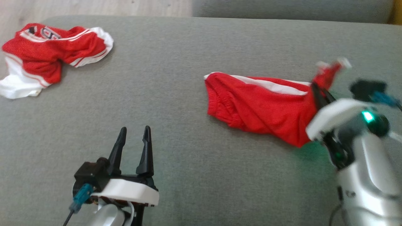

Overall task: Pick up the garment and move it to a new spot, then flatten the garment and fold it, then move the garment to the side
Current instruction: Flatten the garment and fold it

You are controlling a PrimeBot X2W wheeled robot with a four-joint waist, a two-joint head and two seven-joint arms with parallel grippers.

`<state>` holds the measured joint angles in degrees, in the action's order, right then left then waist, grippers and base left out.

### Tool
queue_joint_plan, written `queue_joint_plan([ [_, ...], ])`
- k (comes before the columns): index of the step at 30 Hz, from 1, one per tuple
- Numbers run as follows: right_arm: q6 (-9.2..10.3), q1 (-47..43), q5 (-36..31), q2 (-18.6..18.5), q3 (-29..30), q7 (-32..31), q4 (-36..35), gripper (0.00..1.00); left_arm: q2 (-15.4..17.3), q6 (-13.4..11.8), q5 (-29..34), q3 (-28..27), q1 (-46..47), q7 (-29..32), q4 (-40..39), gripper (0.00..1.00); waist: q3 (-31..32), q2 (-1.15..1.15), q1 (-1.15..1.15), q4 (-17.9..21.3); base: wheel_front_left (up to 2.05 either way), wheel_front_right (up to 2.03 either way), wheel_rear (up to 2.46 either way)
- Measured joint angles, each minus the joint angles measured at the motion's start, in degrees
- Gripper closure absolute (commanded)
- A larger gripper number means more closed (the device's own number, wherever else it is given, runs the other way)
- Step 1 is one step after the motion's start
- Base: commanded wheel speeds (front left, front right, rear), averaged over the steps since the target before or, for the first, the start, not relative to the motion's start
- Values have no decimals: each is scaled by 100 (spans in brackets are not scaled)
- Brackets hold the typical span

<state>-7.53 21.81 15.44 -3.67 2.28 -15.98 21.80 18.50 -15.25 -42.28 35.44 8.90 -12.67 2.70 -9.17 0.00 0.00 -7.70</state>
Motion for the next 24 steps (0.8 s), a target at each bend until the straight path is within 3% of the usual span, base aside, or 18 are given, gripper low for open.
queue_joint_plan([
  [8,0,508,625,0,-1406,-45,-62,100,-83,20,0,20,16,-1,35,0,-35,0,0,-350,0,0,0],
  [11,0,689,934,0,-2026,-43,229,100,-109,65,0,22,19,-8,67,0,-82,0,0,-535,0,0,0],
  [20,0,969,1229,-8,-2760,113,1166,99,-165,115,-1,24,31,-53,162,0,-203,0,0,-794,0,0,0],
  [21,0,980,1255,-9,-2833,167,1204,67,-169,115,-1,24,32,-53,178,0,-206,0,0,-791,0,0,0],
  [22,0,992,1300,-10,-2908,213,1230,54,-172,115,-1,23,32,-53,190,0,-205,0,0,-782,0,0,0],
  [23,0,1007,1352,-13,-2987,269,1236,4,-174,115,-1,22,32,-54,207,0,-202,0,0,-769,0,0,0],
  [24,0,1033,1405,-13,-3047,336,1240,0,-177,115,-1,21,32,-56,216,0,-197,0,0,-752,0,0,0],
])
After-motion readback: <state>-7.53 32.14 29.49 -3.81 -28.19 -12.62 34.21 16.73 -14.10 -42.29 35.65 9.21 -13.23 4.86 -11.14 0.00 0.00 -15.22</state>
